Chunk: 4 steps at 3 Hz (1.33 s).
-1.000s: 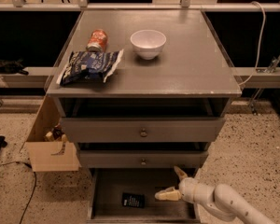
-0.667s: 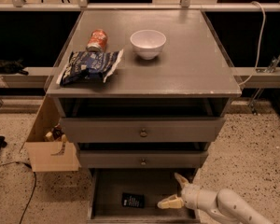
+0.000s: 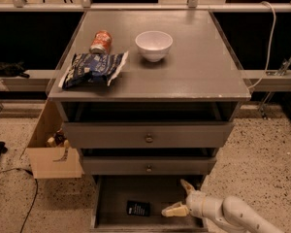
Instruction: Pick rxbar blueberry from bottom drawer and place on counter
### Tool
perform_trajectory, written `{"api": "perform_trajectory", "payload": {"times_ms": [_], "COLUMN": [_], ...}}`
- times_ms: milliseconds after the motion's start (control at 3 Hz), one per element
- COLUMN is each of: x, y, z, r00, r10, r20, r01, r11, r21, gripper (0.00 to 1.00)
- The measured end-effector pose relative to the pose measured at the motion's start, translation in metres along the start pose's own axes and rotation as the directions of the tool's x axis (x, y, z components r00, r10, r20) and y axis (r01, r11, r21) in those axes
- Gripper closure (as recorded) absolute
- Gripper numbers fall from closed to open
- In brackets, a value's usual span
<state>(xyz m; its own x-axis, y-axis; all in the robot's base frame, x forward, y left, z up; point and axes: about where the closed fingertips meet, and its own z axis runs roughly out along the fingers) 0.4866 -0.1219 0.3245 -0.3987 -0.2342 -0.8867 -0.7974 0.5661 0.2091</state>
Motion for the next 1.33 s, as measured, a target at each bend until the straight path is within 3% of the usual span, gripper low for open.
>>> {"api": "perform_trajectory", "payload": {"times_ms": [333, 667, 1000, 1333], "x": [0.003, 0.02, 0.027, 0.031], "y": [-0.006, -0.007, -0.026, -0.029], "z": [0.024, 0.049, 0.05, 0.053], "r00": [1.0, 0.998, 0.996, 0.996], "r10": [-0.013, -0.055, -0.059, -0.057], "r20": [-0.022, -0.043, -0.064, -0.07], "r01": [0.014, 0.061, 0.074, 0.073], "r11": [0.9975, 0.9842, 0.9642, 0.964], "r21": [0.07, 0.166, 0.255, 0.256], "gripper": [0.0, 0.0, 0.0, 0.0]}}
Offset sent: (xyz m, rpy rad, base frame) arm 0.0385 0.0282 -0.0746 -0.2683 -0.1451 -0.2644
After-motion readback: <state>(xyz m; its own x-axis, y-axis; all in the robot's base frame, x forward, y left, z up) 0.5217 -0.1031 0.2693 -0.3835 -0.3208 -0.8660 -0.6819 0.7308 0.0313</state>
